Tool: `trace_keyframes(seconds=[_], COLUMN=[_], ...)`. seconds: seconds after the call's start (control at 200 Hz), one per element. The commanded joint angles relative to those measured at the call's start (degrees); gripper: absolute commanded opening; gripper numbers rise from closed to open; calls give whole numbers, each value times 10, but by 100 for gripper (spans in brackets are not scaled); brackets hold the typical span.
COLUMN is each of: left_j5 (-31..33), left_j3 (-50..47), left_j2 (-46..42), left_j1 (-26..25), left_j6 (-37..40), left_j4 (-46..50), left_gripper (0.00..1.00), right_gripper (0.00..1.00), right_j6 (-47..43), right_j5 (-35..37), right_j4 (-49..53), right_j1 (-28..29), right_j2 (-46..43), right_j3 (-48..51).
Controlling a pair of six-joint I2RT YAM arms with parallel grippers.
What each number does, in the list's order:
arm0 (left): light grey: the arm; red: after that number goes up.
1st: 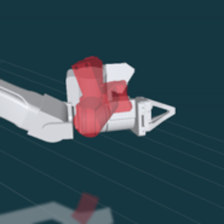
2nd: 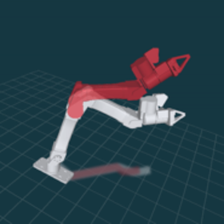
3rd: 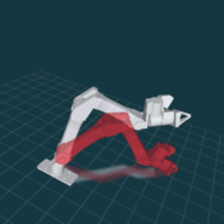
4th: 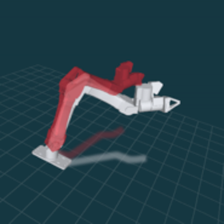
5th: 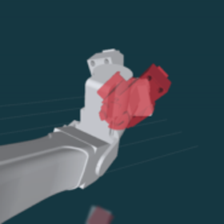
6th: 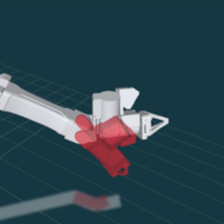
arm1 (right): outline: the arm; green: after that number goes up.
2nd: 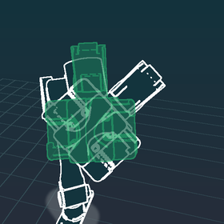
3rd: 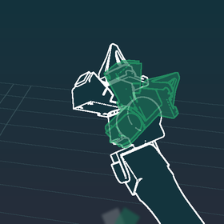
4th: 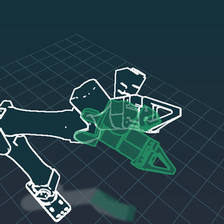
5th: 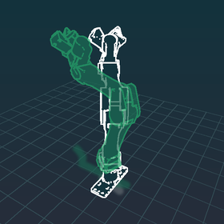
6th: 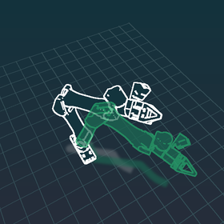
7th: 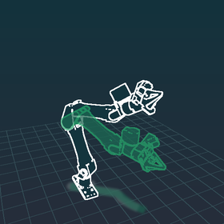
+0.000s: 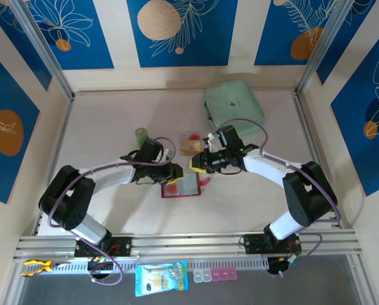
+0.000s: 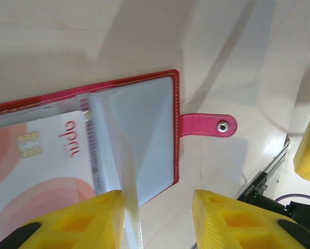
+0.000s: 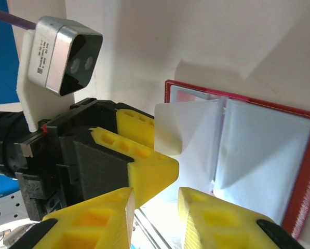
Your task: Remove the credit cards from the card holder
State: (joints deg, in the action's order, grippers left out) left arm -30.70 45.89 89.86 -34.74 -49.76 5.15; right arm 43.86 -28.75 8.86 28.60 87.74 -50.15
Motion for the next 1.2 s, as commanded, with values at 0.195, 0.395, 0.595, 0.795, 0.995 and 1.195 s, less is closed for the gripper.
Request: trace_keyframes(seconds=[0.195,0.395,0.595,0.795,0.995,1.195], left_j5=[-19,-18,-17,-15,-21,-5], left_j3=[69,95,104,94,94,121], left_j2=[66,108,141,160,162,127], left_j1=[-32,-47,-53,-53,-53,-49], left_j6=[-9,-10,-9,-5,-11,10], left_j4=[0,-4,-10,-14,-30,-5], left_gripper=[45,46,47,47,47,46], right_gripper=[33,36,37,37,37,36], right_j6=[-23,-33,-35,-34,-31,-23], right_j5=[2,-3,-2,-2,-3,1], right_j4=[55,76,81,79,78,76], right_j1=[-38,-56,-59,-59,-56,-40], right_j2=[-59,-77,-84,-83,-79,-64], right_j3=[23,30,37,42,41,34])
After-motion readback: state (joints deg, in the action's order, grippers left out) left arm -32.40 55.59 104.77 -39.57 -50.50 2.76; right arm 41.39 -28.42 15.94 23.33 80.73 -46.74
